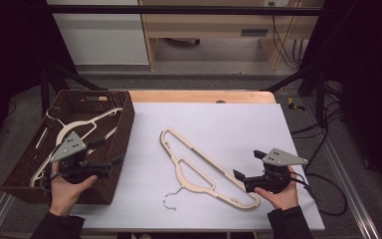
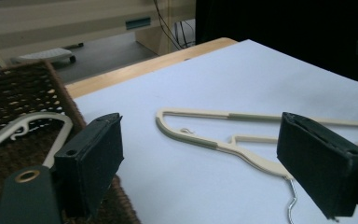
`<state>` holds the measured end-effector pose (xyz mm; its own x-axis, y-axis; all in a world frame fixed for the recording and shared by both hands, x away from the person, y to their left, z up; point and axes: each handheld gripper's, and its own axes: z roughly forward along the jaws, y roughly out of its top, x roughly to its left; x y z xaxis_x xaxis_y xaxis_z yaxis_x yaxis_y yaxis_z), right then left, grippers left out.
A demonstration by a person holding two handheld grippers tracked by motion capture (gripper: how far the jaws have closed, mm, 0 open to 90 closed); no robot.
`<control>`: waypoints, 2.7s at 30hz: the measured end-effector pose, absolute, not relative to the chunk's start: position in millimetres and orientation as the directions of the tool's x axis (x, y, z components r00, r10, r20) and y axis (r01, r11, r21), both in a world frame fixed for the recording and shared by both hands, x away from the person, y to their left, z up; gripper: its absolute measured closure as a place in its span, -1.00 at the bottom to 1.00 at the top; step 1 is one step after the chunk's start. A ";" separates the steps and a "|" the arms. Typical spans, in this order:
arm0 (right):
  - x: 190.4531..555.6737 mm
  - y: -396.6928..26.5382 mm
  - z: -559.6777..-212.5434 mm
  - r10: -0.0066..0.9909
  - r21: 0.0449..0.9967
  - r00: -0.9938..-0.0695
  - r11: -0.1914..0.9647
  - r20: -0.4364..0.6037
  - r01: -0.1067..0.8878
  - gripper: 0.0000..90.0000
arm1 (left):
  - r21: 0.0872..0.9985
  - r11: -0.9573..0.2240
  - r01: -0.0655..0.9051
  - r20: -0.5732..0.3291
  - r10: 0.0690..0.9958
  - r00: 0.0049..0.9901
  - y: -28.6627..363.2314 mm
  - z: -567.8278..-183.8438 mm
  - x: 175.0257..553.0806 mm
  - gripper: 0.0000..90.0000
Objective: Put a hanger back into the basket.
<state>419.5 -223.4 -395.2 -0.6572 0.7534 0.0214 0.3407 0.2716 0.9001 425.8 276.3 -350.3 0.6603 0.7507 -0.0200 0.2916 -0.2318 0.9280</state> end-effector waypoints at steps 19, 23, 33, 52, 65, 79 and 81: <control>414.8 -210.6 -398.3 0.721 0.876 -0.693 0.327 0.011 0.354 -0.86 | 0.916 -0.303 0.262 0.006 0.666 0.746 231.5 -374.5 410.7 -0.70; 413.8 -203.9 -399.2 0.708 0.869 -0.706 0.344 0.009 0.356 -0.85 | 0.915 -0.307 0.261 0.004 0.655 0.756 226.5 -377.7 409.7 -0.69; 411.9 -188.5 -406.0 0.667 0.836 -0.744 0.386 0.038 0.389 -0.76 | 0.895 -0.349 0.278 0.007 0.634 0.773 213.9 -392.4 411.2 -0.69; 406.4 -163.5 -441.5 0.611 0.702 -0.791 0.550 0.031 0.452 -0.42 | 0.885 -0.366 0.287 0.002 0.620 0.784 207.9 -401.8 410.7 -0.68; 409.0 -154.6 -463.5 0.594 0.614 -0.804 0.622 0.034 0.486 0.05 | 0.893 -0.353 0.279 0.000 0.619 0.786 210.4 -401.2 410.2 -0.68; 410.6 -159.4 -467.6 0.592 0.596 -0.806 0.646 0.005 0.478 0.47 | 0.889 -0.361 0.283 -0.001 0.616 0.788 208.2 -402.7 410.7 -0.68; 410.2 -159.2 -467.4 0.584 0.593 -0.812 0.652 0.005 0.472 0.50 | 0.887 -0.364 0.283 0.000 0.614 0.789 207.5 -403.1 410.9 -0.68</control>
